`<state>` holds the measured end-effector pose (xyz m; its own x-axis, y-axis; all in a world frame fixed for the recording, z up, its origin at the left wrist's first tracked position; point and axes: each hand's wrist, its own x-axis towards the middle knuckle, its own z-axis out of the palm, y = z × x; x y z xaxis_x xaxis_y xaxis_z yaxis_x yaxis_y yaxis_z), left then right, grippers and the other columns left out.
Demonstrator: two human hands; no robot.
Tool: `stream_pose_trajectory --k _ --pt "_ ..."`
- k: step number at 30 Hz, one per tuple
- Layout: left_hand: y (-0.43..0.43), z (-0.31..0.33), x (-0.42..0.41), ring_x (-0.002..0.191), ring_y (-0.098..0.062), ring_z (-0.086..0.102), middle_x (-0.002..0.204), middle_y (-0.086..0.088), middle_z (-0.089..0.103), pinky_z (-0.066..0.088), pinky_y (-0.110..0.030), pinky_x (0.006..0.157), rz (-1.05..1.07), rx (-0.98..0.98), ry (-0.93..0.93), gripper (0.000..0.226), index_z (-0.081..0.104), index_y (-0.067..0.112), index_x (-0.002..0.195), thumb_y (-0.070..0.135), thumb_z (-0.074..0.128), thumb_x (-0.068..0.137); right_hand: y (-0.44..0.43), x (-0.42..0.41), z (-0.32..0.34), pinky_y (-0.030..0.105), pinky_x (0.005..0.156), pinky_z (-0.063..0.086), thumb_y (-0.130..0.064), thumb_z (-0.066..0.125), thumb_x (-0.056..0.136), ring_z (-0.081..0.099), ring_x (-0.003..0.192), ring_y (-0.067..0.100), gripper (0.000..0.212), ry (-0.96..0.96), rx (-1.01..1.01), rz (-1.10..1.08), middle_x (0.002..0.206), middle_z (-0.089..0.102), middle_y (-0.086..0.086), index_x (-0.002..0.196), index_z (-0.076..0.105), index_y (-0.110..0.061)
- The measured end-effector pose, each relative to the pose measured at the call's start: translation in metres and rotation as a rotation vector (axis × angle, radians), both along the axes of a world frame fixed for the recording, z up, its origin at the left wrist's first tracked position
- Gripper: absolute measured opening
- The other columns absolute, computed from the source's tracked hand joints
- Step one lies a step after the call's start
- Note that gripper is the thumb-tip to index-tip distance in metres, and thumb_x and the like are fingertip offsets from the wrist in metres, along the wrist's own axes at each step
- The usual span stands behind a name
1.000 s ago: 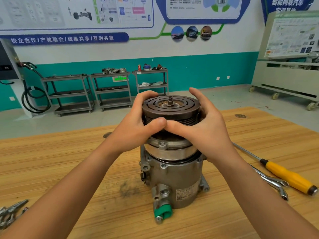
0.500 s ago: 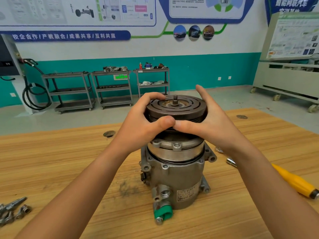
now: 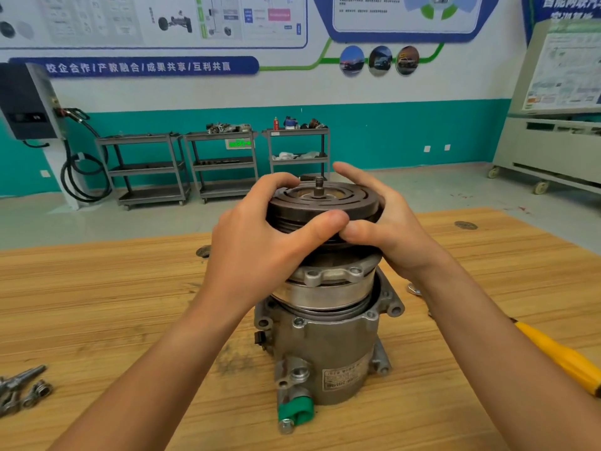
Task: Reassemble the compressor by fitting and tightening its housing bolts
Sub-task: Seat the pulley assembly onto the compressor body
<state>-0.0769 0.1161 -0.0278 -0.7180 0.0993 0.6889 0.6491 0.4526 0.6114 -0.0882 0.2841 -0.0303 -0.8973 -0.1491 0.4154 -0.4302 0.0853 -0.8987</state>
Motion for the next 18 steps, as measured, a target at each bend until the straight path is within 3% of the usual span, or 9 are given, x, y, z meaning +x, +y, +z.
stream_pose_trajectory --k 7,10,13,15,18 --pt "-0.001 0.005 -0.009 0.075 0.010 0.059 0.075 0.033 0.060 0.045 -0.009 0.061 -0.130 0.108 -0.106 0.043 0.055 0.041 0.089 0.066 0.054 0.054 -0.004 0.003 0.001 0.014 0.074 0.052 -0.040 0.083 0.039 0.063 0.101 0.004 0.109 -0.026 -0.044 -0.090 0.119 0.061 -0.002 0.138 0.042 -0.023" --pt "-0.002 0.004 -0.017 0.072 0.011 0.058 0.073 0.036 0.060 0.044 -0.007 0.059 -0.195 0.135 -0.101 0.034 0.057 0.034 0.088 0.054 0.062 0.060 -0.007 0.007 0.001 0.017 0.080 0.053 -0.041 0.083 0.041 0.062 0.103 0.004 0.107 -0.021 -0.059 -0.166 0.118 0.062 -0.005 0.139 0.043 -0.022" --pt "0.000 0.009 -0.025 0.069 0.011 0.059 0.069 0.031 0.062 0.043 -0.005 0.056 -0.243 0.183 -0.101 0.016 0.060 0.029 0.084 0.038 0.058 0.071 -0.012 0.009 0.008 0.013 0.074 0.052 -0.046 0.090 0.027 0.064 0.095 0.001 0.118 -0.003 -0.081 -0.207 0.111 0.063 -0.008 0.134 0.047 -0.020" --pt "0.000 0.020 -0.030 0.069 0.008 0.060 0.069 0.024 0.064 0.045 -0.009 0.059 -0.239 0.227 -0.122 0.018 0.062 0.027 0.081 0.040 0.058 0.070 -0.016 0.009 0.022 0.007 0.066 0.050 -0.051 0.081 0.025 0.061 0.091 -0.004 0.115 0.026 -0.100 -0.231 0.103 0.059 -0.014 0.131 0.049 -0.019" --pt "-0.002 0.043 -0.037 0.077 -0.001 0.063 0.074 0.015 0.066 0.051 -0.021 0.070 -0.217 0.258 -0.111 0.032 0.065 0.028 0.079 0.054 0.061 0.060 -0.019 0.006 0.047 0.007 0.068 0.050 -0.052 0.076 0.028 0.059 0.089 -0.007 0.098 0.087 -0.071 -0.243 0.098 0.058 -0.018 0.117 0.053 -0.021"
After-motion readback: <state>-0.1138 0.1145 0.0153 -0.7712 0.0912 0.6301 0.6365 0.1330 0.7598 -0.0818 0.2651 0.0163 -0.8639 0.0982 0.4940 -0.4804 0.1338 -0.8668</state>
